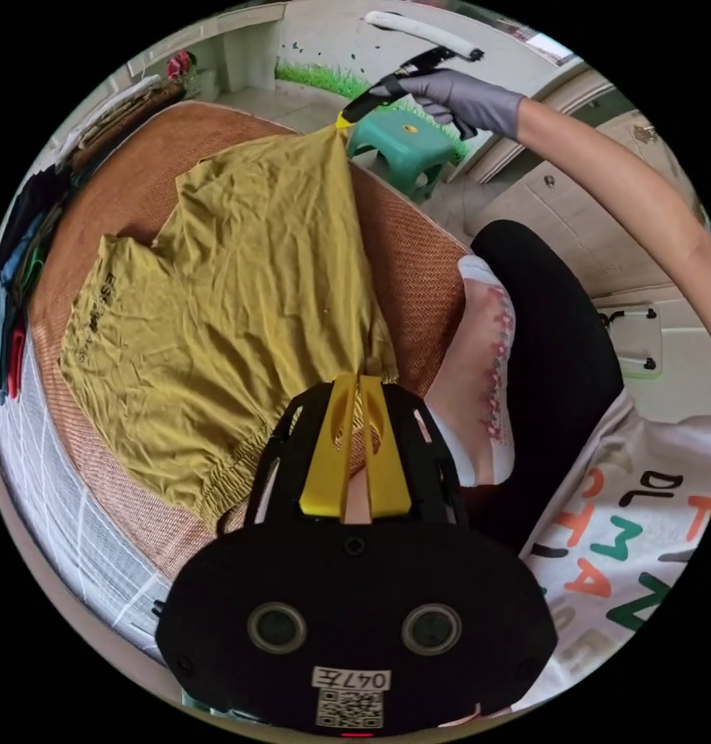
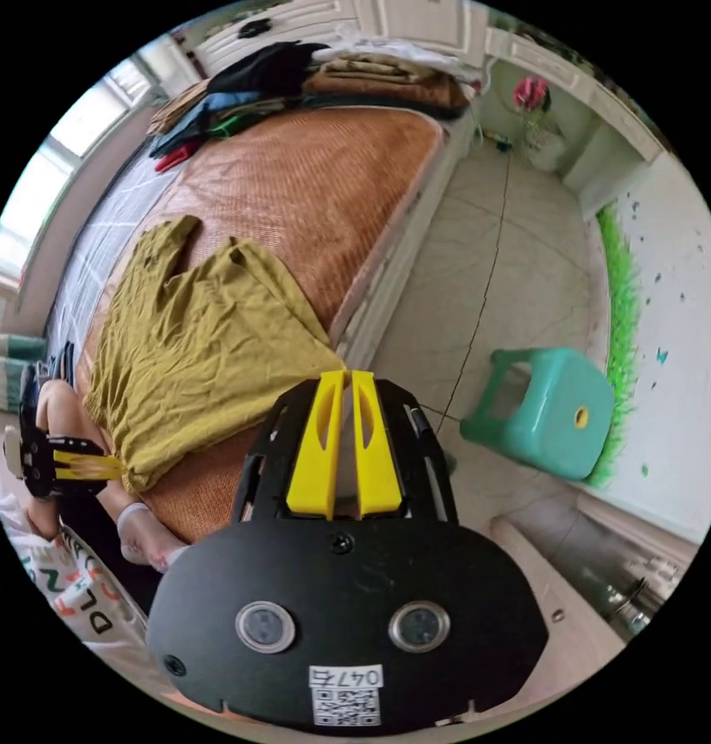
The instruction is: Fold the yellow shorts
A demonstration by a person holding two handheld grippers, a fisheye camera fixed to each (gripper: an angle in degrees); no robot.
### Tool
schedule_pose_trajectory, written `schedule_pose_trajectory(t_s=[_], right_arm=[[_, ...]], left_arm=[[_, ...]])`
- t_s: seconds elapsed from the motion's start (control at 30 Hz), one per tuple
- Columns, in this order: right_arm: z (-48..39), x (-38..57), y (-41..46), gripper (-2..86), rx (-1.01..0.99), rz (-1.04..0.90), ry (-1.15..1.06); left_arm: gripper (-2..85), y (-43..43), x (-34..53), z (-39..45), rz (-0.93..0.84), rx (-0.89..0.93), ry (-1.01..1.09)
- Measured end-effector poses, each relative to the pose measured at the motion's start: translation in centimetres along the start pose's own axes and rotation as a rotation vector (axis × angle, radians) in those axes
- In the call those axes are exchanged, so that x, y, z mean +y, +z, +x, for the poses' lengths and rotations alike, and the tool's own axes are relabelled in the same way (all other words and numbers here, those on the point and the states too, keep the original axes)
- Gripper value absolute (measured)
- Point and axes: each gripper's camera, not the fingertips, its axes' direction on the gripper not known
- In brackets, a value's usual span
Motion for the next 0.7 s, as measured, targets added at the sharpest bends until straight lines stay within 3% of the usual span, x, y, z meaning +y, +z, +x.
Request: schedule_pose_trajectory(t_s=[0.13,0.23,0.37,0.5,0.7], right_arm=[[0.1,0.2,-1.8,4.1,0.087,0.129,0.097],[-4.6,-2.4,-3.9,2.5,0.007,0.252,-0.129],[-10.6,-9.2,-1.9,2.0,-0.148,0.176,-0.352],[-12.3,-14.6,1.7,3.1,-0.068,0.071,-0.333],[-12.9,-18.5,5.4,0.3,-0.108,-0.069,-0.275]], left_arm=[[-0.8,0.1,4.9,-1.9,0.112,0.135,-0.026],[-0.8,1.2,9.4,-5.0,0.163,0.233,-0.084],[-0.8,3.9,14.6,-10.6,0.210,0.280,-0.206],[-0.9,7.3,18.0,-14.3,0.239,0.311,-0.284],[-1.0,14.9,20.4,-17.9,0.211,0.510,-0.340]])
